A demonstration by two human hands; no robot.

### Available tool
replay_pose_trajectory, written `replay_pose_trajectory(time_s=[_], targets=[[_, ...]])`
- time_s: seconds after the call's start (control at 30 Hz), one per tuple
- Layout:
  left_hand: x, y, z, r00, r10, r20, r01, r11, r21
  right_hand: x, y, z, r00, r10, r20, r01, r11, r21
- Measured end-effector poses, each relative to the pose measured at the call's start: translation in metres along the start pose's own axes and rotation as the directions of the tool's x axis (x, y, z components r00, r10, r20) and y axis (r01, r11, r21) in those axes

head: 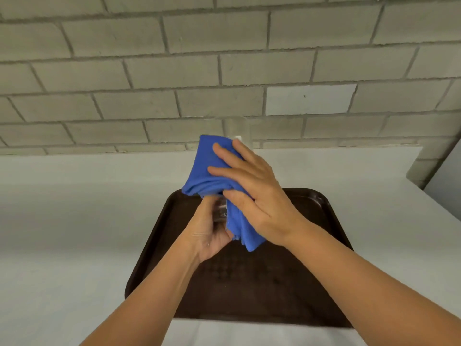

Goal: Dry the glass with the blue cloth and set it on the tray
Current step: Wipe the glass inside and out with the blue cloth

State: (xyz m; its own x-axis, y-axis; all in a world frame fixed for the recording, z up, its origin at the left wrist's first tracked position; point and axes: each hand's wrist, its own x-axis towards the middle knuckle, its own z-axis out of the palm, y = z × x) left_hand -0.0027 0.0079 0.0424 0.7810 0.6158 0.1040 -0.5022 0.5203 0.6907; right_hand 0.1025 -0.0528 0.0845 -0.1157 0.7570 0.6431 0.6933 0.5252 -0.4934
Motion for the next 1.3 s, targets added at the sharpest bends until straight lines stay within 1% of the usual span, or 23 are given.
replay_pose_trajectory(time_s=[0.07, 0.13, 0.17, 0.23, 0.3, 0.37, 0.47, 0.53, 0.6, 0.73, 0.77, 0.8, 0.83, 0.9, 0.97, 1.0, 1.03, 1.07, 1.13, 1.2, 1.23, 1.27, 1.3], targets=[[0.002, 0.004, 0.004, 0.998, 0.001, 0.064, -0.004, 0.999, 0.051, 0.012, 0.002, -0.001, 0.996, 0.054, -0.075, -0.045, 0.993, 0.11], [0.001, 0.006, -0.001, 0.998, -0.043, 0.044, 0.038, 0.994, 0.107, 0.022, 0.004, -0.005, 0.974, 0.157, -0.166, -0.109, 0.957, 0.267], [-0.001, 0.005, -0.001, 0.998, -0.059, 0.024, 0.055, 0.987, 0.151, 0.026, 0.005, -0.007, 0.95, 0.227, -0.216, -0.141, 0.925, 0.353], [-0.004, 0.002, 0.001, 0.996, -0.087, 0.033, 0.08, 0.982, 0.173, 0.03, 0.007, -0.009, 0.876, 0.386, -0.288, -0.212, 0.846, 0.489], [-0.005, 0.003, 0.003, 0.997, -0.075, -0.005, 0.075, 0.978, 0.197, 0.024, 0.009, -0.006, 0.802, 0.524, -0.285, -0.291, 0.761, 0.579], [-0.004, 0.007, 0.004, 0.997, -0.057, -0.048, 0.068, 0.961, 0.266, 0.01, 0.008, 0.004, 0.741, 0.622, -0.253, -0.364, 0.689, 0.627], [-0.004, 0.012, 0.008, 0.99, -0.068, -0.126, 0.106, 0.938, 0.331, -0.016, 0.002, 0.021, 0.716, 0.664, -0.214, -0.413, 0.651, 0.637], [-0.004, 0.013, 0.011, 0.985, -0.082, -0.148, 0.131, 0.925, 0.357, -0.027, -0.003, 0.026, 0.719, 0.661, -0.216, -0.39, 0.641, 0.662], [-0.005, 0.012, 0.015, 0.986, -0.105, -0.133, 0.147, 0.921, 0.362, -0.034, -0.008, 0.025, 0.733, 0.645, -0.215, -0.361, 0.637, 0.681], [-0.003, 0.009, 0.022, 0.985, -0.133, -0.107, 0.164, 0.912, 0.377, -0.039, -0.017, 0.023, 0.764, 0.6, -0.238, -0.367, 0.707, 0.604], [-0.002, 0.008, 0.023, 0.986, -0.132, -0.105, 0.164, 0.904, 0.395, -0.038, -0.017, 0.023, 0.755, 0.608, -0.244, -0.373, 0.705, 0.604], [-0.001, 0.009, 0.024, 0.986, -0.129, -0.1, 0.16, 0.892, 0.422, -0.038, -0.015, 0.022, 0.731, 0.636, -0.25, -0.368, 0.674, 0.64], [-0.001, 0.01, 0.024, 0.988, -0.125, -0.096, 0.155, 0.876, 0.457, -0.037, -0.012, 0.021, 0.691, 0.681, -0.243, -0.353, 0.61, 0.709], [0.0, 0.012, 0.024, 0.988, -0.119, -0.097, 0.153, 0.825, 0.544, -0.034, -0.004, 0.017, 0.598, 0.787, -0.148, -0.313, 0.4, 0.862], [0.002, 0.015, 0.027, 0.987, -0.111, -0.113, 0.158, 0.747, 0.646, -0.033, 0.003, 0.015, 0.537, 0.844, -0.013, -0.244, 0.17, 0.955], [0.004, 0.016, 0.029, 0.986, -0.092, -0.136, 0.161, 0.701, 0.695, -0.032, 0.006, 0.015, 0.52, 0.854, 0.03, -0.198, 0.086, 0.976], [0.005, 0.016, 0.032, 0.985, -0.068, -0.159, 0.165, 0.656, 0.737, -0.032, 0.008, 0.015, 0.51, 0.858, 0.059, -0.162, 0.029, 0.986], [0.006, 0.016, 0.035, 0.983, -0.049, -0.179, 0.17, 0.622, 0.765, -0.032, 0.01, 0.016, 0.504, 0.86, 0.075, -0.133, -0.008, 0.991], [0.006, 0.018, 0.046, 0.978, -0.004, -0.209, 0.17, 0.602, 0.78, -0.032, 0.011, 0.017, 0.513, 0.855, 0.078, -0.059, -0.056, 0.997], [0.009, 0.02, 0.054, 0.958, 0.126, -0.256, 0.149, 0.542, 0.827, -0.031, 0.01, 0.016, 0.521, 0.85, 0.077, -0.018, -0.079, 0.997], [0.01, 0.02, 0.057, 0.931, 0.228, -0.285, 0.15, 0.472, 0.869, -0.03, 0.01, 0.015, 0.517, 0.853, 0.079, -0.018, -0.082, 0.997], [0.009, 0.02, 0.058, 0.897, 0.347, -0.275, 0.133, 0.382, 0.915, -0.029, 0.009, 0.014, 0.509, 0.857, 0.077, -0.031, -0.071, 0.997], [0.007, 0.019, 0.059, 0.863, 0.455, -0.219, 0.088, 0.292, 0.952, -0.026, 0.008, 0.013, 0.502, 0.862, 0.071, -0.056, -0.05, 0.997]])
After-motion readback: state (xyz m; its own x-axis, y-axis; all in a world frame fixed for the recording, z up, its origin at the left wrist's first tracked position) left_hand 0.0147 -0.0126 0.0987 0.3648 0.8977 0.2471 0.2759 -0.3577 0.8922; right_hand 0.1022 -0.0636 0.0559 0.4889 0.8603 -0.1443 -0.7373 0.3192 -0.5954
